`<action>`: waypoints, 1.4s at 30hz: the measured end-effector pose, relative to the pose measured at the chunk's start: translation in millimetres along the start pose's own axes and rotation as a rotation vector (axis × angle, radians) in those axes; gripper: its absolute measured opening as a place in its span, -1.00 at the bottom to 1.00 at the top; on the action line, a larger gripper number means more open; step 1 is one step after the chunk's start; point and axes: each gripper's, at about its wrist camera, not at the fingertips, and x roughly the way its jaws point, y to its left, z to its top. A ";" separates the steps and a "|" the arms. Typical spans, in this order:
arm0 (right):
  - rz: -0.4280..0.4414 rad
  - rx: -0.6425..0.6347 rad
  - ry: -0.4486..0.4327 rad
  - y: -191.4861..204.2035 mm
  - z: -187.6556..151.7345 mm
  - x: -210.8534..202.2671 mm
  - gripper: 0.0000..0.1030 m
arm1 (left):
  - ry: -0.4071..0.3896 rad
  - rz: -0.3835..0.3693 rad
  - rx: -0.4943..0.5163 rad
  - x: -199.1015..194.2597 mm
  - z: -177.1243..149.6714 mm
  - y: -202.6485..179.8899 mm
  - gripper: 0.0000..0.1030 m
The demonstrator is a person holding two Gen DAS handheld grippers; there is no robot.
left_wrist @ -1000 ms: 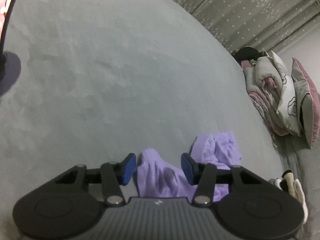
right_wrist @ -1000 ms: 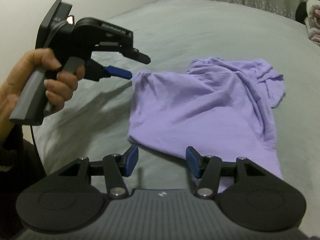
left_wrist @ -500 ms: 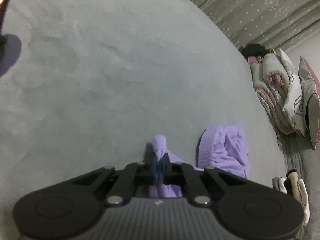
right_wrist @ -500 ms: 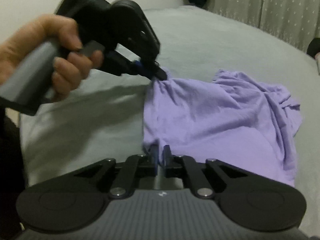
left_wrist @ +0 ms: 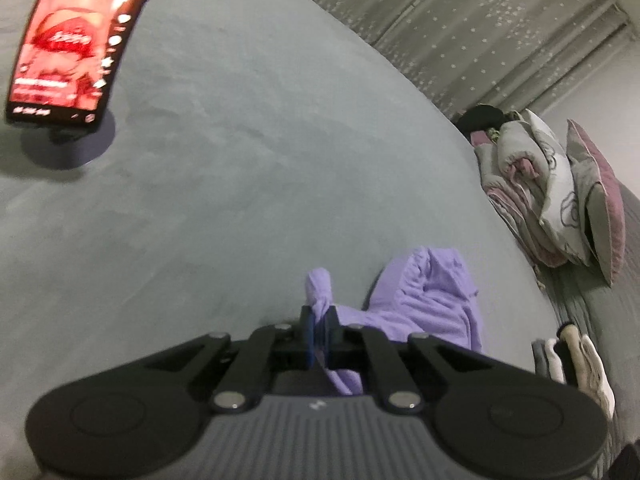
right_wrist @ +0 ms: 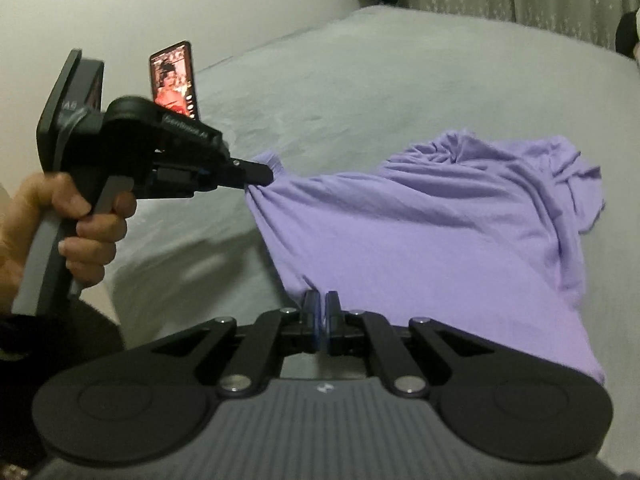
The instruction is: Fold clothes
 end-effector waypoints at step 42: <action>-0.027 0.170 0.025 8.5 33.5 10.1 -0.01 | 0.161 -0.089 0.043 -13.3 -43.0 35.5 -0.63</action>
